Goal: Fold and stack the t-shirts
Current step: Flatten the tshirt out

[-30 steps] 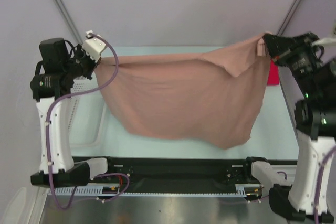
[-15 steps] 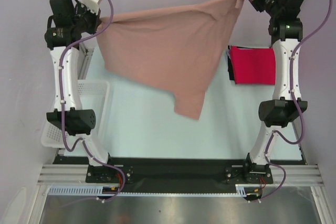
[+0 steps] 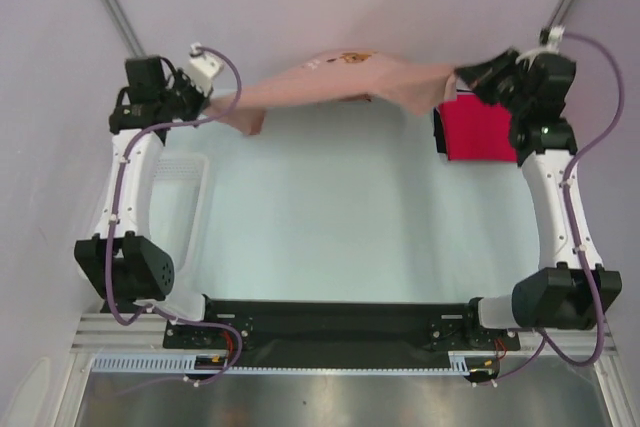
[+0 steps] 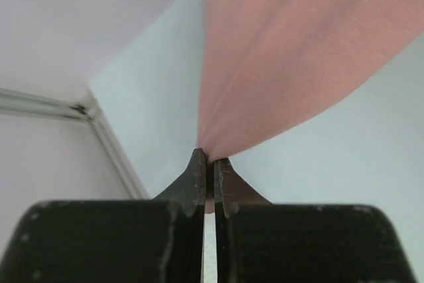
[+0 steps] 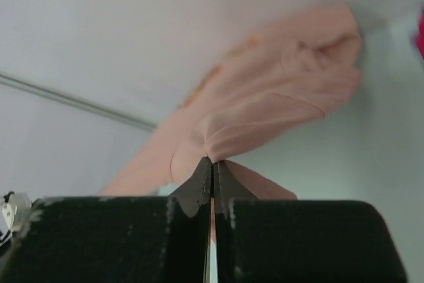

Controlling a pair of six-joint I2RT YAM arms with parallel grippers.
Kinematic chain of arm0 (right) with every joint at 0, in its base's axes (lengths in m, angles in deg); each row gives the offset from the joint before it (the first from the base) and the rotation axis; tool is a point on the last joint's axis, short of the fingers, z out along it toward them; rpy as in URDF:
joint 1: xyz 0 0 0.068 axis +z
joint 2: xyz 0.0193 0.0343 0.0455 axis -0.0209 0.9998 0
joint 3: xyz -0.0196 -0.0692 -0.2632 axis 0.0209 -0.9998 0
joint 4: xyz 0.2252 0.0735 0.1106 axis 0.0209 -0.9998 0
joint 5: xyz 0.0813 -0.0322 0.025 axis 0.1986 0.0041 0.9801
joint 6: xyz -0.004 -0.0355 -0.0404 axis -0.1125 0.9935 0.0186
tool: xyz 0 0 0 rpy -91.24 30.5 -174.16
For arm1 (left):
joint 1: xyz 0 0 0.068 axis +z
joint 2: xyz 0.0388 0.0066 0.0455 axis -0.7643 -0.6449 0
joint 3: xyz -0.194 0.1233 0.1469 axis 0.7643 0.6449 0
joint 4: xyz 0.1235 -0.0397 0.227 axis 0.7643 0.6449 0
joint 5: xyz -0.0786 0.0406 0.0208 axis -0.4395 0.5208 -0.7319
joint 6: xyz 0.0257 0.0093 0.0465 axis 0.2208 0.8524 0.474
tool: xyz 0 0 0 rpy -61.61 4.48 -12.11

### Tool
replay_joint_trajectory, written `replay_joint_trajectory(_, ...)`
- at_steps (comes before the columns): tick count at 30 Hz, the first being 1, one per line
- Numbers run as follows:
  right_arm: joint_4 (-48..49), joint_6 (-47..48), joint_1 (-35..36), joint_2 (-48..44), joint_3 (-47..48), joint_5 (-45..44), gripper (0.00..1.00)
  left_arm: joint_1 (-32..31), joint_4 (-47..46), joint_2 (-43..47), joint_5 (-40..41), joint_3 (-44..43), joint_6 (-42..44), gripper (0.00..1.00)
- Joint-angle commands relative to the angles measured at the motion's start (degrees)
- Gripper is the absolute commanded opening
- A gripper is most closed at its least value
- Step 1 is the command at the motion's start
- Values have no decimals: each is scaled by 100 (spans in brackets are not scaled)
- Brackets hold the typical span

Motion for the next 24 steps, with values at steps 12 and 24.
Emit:
replay_joint_trajectory(12,519,448,-54,-718,-4188,26,0,-1143,604,-548,821,3764,2684,18)
replay_joint_trajectory(24,704,501,-54,-338,-4039,122,0,-1056,-2148,-443,2713,3229,-400,60)
